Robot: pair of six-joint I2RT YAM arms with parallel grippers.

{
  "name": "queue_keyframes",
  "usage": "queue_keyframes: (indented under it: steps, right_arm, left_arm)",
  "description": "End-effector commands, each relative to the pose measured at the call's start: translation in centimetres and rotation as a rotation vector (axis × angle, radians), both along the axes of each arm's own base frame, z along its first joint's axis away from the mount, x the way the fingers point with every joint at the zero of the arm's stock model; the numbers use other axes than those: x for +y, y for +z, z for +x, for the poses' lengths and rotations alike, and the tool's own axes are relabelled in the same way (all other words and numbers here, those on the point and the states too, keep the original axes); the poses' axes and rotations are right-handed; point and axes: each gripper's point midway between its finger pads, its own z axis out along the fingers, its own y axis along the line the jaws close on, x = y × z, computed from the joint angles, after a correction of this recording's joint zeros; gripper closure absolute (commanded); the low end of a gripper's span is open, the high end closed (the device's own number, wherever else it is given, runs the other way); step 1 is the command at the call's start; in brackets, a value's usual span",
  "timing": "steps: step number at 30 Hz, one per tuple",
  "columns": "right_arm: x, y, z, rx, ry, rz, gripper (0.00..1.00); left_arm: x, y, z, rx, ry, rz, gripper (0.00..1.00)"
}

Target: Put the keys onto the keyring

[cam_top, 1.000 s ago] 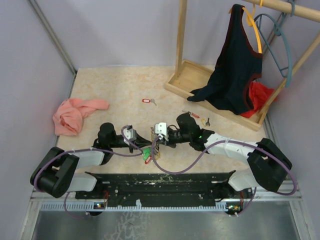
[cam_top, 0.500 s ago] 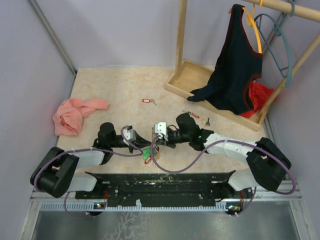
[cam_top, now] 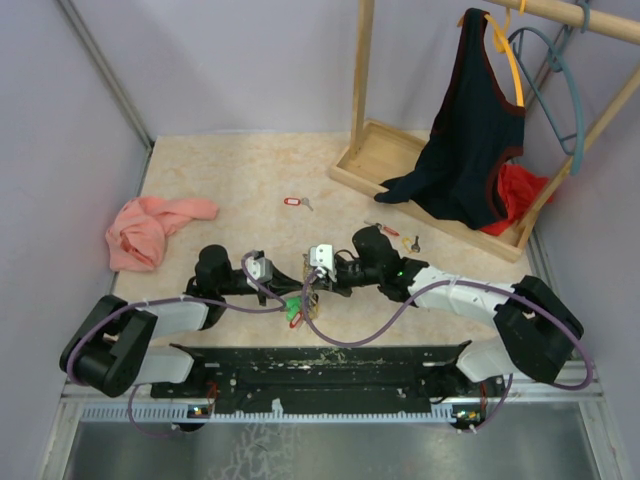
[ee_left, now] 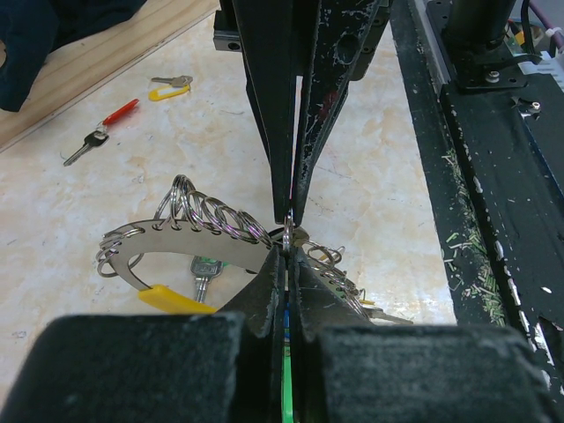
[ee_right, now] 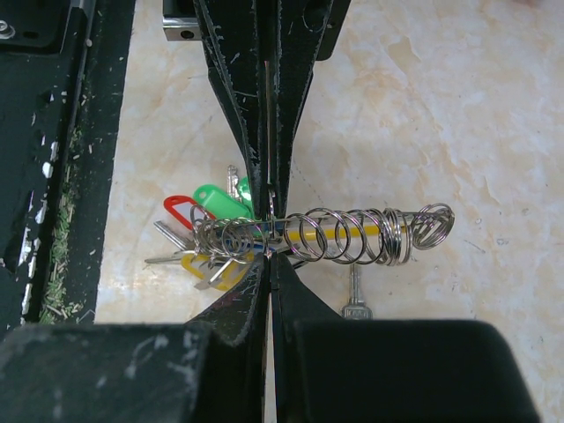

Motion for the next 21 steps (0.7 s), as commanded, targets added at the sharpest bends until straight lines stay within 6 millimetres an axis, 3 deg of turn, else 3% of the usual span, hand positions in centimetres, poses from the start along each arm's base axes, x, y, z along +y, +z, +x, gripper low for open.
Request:
queue_keyframes:
  steps: [1,13,21]
  right_arm:
    - [1.4,3.7,-0.1,-0.058,0.029,0.098,1.0]
    - [1.0,2.7,0.5,-0.049,-0.01,0.057,1.0]
    - [1.2,3.3,0.4,-0.056,-0.003,0.083,1.0]
  left_arm:
    - [-0.2,1.5,0.3,-0.065,-0.022,-0.027,1.0]
    - [-0.2,1.4,0.4,-0.064,-0.008,-0.025,1.0]
    - [-0.2,1.4,0.5,-0.061,-0.009,-0.024,1.0]
